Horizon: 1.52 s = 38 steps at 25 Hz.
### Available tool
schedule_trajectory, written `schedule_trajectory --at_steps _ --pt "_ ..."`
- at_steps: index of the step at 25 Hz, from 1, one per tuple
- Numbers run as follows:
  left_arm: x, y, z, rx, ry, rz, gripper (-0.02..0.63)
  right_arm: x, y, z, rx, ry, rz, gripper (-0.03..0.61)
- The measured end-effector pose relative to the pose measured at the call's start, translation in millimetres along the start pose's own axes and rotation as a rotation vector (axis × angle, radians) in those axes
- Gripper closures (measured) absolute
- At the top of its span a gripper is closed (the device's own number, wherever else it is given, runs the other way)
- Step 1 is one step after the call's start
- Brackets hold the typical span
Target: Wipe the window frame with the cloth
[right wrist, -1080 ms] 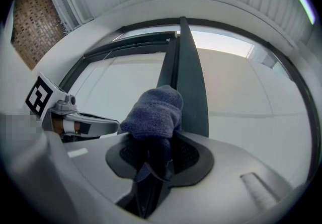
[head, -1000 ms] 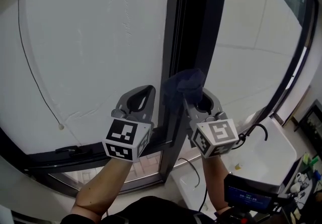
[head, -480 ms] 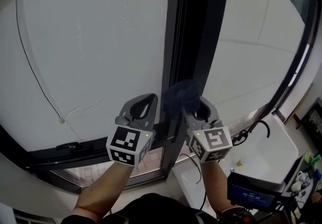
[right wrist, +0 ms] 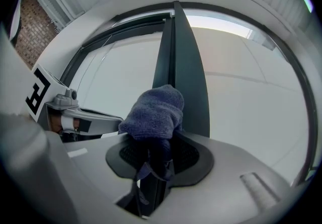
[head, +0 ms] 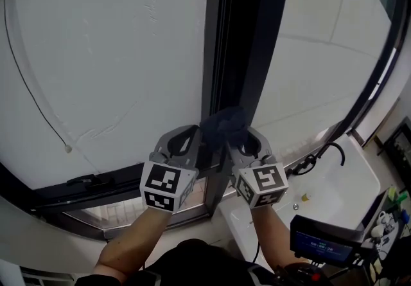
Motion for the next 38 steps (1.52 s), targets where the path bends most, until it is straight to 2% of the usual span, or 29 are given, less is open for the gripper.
schedule_trajectory --at_steps 14,23,27,31,38 --pt "2 -55 17 -0.06 0.002 -0.095 0.62 2 -71 -8 0.007 0.0 -0.14 0.46" --pt "2 -92 20 -0.089 0.057 -0.173 0.62 3 -102 -11 0.021 0.02 -0.184 0.46" --pt "3 -106 23 -0.05 0.102 -0.181 0.62 3 -120 -13 0.019 0.017 -0.212 0.46" --pt "5 -122 25 -0.103 0.097 -0.216 0.62 4 -140 -15 0.033 0.036 -0.247 0.46" --pt "6 -146 42 -0.122 0.08 -0.298 0.62 6 -174 -15 0.025 0.069 -0.315 0.46"
Point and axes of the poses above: the fingertips, and each gripper's own axes: x forward along the fingers, z to its right, y out of its top, the point moved 6 cm from there along -x, backward along the fingers, and after that the axes turned 9 degrees about -z, right-handed, at the moved point
